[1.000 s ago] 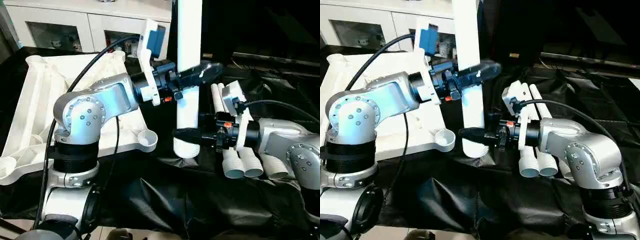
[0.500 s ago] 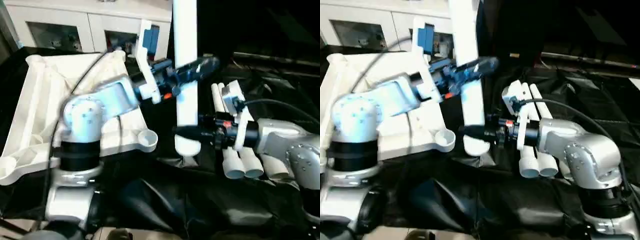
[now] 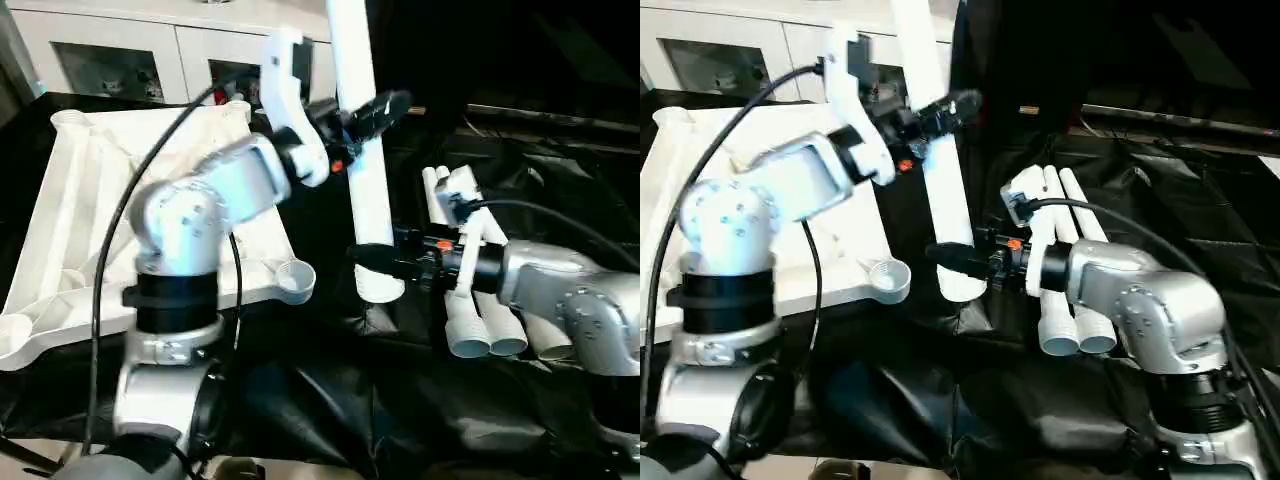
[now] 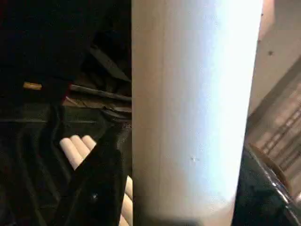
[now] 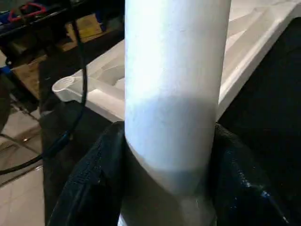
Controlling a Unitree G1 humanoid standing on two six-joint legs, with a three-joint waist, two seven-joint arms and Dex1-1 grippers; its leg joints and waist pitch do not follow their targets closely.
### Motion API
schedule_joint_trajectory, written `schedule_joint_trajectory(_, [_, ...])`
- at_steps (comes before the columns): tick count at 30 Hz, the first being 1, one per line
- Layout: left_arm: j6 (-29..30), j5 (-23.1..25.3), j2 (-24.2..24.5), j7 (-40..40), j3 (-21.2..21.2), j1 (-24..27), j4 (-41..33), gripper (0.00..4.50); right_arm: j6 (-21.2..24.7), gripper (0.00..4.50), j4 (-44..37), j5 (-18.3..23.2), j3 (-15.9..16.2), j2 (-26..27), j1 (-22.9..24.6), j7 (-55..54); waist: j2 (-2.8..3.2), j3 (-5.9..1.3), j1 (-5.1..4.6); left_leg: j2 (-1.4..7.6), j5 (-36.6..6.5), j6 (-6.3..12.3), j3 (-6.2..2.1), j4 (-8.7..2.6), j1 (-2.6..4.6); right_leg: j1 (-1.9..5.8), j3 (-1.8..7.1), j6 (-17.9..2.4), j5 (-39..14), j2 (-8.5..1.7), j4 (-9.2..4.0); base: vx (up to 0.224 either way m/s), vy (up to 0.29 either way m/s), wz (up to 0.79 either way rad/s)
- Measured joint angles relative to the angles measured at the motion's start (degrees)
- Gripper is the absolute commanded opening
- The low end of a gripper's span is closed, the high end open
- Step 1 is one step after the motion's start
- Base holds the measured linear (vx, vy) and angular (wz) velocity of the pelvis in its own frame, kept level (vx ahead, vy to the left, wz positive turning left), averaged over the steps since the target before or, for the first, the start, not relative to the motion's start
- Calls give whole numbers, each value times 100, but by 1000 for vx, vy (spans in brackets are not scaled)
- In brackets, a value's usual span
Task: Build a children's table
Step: Pick table leg
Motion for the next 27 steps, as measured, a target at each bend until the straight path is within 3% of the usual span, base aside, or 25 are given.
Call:
schedule_joint_trajectory(6, [-132,48,-4,-11,-63,17,-38,183,-244,198,40,-178,87,13,-13,-13,-3,1,1,0,0,0,0,0,-1,-1,0,1,-1,0,0,0,0,0])
schedule_joint_trajectory(7, [-157,74,11,-63,-90,18,-68,181,-287,254,40,-206,91,16,-16,1,-3,2,1,0,0,0,-1,0,-1,-1,0,1,-1,0,0,0,0,0])
schedule_joint_trajectory(14, [-158,133,373,-624,-566,34,-237,180,-339,307,41,-162,159,-234,-272,448,-12,2,17,0,3,5,1,0,-2,-1,0,4,-3,-1,-1,0,0,0])
schedule_joint_trajectory(20, [-153,139,531,-1068,-863,67,-249,180,-367,309,105,-163,303,-446,-297,910,-21,5,7,0,6,10,3,0,-2,-1,1,4,-2,-1,0,0,0,0])
schedule_joint_trajectory(27, [-153,67,582,-1347,-897,67,-257,180,-369,309,143,-160,361,-511,-304,1126,-22,4,5,0,7,11,10,0,-2,-1,0,3,-2,-1,0,0,0,0])
